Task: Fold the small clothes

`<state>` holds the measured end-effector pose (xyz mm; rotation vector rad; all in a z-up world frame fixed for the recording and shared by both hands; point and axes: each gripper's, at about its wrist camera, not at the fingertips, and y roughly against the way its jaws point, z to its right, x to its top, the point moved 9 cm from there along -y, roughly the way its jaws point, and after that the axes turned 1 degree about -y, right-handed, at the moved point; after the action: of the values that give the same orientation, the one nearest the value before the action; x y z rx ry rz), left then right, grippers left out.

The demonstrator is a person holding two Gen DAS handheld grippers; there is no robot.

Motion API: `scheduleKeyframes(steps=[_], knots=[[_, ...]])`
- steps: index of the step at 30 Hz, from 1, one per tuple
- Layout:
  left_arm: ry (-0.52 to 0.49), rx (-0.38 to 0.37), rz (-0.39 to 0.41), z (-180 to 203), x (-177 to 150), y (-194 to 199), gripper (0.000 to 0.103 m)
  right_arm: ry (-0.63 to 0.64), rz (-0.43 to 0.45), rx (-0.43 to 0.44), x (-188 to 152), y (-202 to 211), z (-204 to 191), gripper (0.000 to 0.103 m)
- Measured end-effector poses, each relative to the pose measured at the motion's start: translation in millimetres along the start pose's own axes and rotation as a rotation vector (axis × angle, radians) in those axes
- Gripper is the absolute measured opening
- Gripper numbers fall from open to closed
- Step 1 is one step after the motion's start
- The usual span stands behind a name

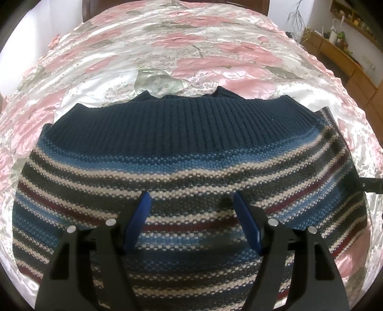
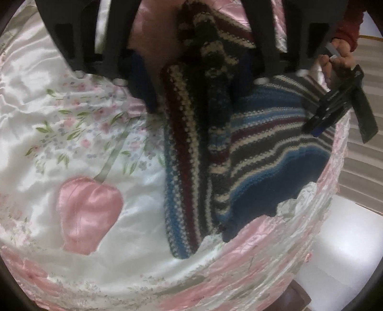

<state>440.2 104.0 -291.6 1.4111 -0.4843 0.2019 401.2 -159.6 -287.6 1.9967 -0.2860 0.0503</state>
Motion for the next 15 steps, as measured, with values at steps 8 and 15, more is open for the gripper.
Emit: scheduleKeyframes(steps=[8,15], knots=[[-0.014,-0.003,0.008,1.5,-1.1,4.4,0.071,0.067,0.102,0.079,5.2,39.0,-33.9,0.028],[-0.016,-0.002,0.014,-0.7,-0.9,6.8,0.073,0.033,0.115,0.089,6.7,38.6,-23.5,0.028]])
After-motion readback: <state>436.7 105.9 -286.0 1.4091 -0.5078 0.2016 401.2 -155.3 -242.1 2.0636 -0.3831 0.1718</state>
